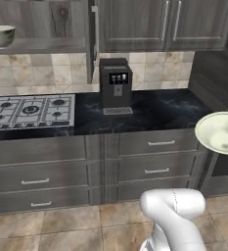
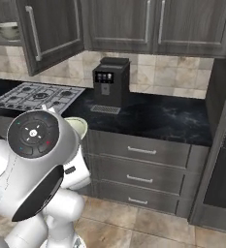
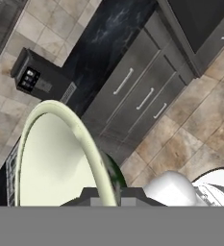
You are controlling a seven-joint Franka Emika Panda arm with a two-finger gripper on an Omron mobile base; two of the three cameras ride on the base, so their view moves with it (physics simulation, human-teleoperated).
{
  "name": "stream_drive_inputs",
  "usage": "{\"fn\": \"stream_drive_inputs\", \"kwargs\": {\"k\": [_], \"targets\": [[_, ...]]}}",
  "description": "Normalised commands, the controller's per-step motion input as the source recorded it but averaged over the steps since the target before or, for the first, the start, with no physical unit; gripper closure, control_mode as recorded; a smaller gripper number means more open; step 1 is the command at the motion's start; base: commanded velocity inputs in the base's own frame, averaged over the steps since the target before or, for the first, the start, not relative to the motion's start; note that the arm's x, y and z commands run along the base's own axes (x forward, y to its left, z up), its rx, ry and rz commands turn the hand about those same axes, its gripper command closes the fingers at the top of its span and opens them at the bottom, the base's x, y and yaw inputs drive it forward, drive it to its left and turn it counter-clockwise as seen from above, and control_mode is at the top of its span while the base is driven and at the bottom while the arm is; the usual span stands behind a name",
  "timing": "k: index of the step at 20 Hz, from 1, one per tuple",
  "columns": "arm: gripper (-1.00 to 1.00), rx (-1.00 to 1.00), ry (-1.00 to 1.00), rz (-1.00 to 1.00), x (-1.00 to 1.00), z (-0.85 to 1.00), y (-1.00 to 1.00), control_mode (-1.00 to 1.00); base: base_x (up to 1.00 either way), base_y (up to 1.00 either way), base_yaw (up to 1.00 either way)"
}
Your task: Pick up the bowls on the counter and stack them on top of one another in the open cabinet. Place the smaller bowl on top of the larger bowl.
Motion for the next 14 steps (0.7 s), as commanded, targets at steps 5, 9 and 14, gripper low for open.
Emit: {"fn": "stream_drive_inputs", "kwargs": {"k": [5, 9, 14], "targets": [[1.0, 0.0, 0.0, 0.0, 0.0, 0.0, 0.0, 1.0, -0.31, 0.58, 0.0], [1.0, 0.0, 0.0, 0.0, 0.0, 0.0, 0.0, 1.0, -0.16, 0.62, 0.0], [1.0, 0.0, 0.0, 0.0, 0.0, 0.0, 0.0, 1.0, -0.02, 0.62, 0.0]]}}
